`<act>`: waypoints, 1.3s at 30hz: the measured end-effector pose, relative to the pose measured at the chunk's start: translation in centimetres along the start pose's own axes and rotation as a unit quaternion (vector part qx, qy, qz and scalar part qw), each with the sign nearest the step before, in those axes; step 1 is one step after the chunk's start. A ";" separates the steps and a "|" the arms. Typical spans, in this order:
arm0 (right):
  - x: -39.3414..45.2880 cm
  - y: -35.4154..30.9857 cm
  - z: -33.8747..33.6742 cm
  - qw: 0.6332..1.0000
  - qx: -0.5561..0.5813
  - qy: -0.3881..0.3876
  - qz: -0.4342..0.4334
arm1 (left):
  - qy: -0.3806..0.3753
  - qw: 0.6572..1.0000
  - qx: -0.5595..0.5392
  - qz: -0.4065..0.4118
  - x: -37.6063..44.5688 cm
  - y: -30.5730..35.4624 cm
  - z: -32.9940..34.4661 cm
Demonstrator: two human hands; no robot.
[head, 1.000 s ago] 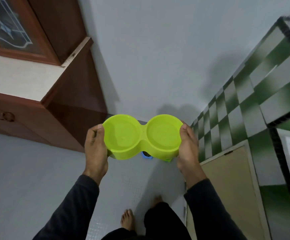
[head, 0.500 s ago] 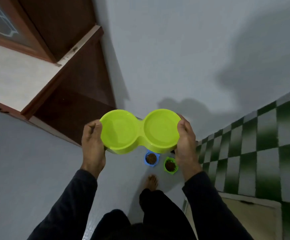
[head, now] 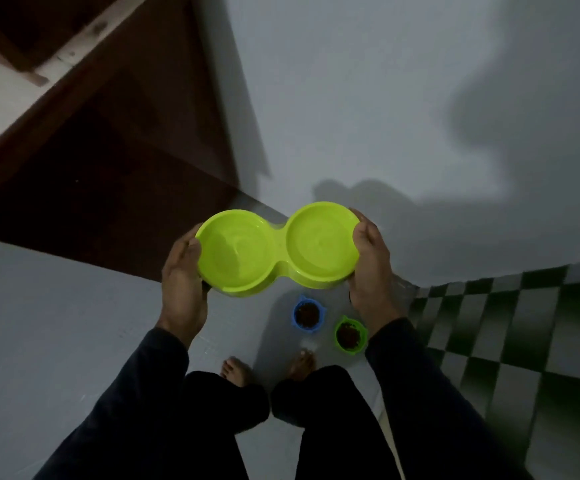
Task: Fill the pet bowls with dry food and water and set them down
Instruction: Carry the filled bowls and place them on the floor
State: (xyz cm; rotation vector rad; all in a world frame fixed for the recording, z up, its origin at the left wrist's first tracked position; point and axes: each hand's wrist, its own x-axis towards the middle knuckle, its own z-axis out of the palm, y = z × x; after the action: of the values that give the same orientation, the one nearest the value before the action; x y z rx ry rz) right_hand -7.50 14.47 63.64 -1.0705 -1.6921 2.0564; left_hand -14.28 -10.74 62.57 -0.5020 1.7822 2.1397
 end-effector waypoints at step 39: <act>34.3 50.3 3.2 0.987 -0.099 -0.114 0.052 | 0.050 0.997 0.027 -0.054 29.3 -45.9 -7.2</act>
State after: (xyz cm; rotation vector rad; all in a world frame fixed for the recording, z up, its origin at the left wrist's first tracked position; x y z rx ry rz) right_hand -21.35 19.40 4.47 -1.0337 -2.0290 2.1820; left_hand -19.23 -9.30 7.89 -0.6866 1.8157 2.0196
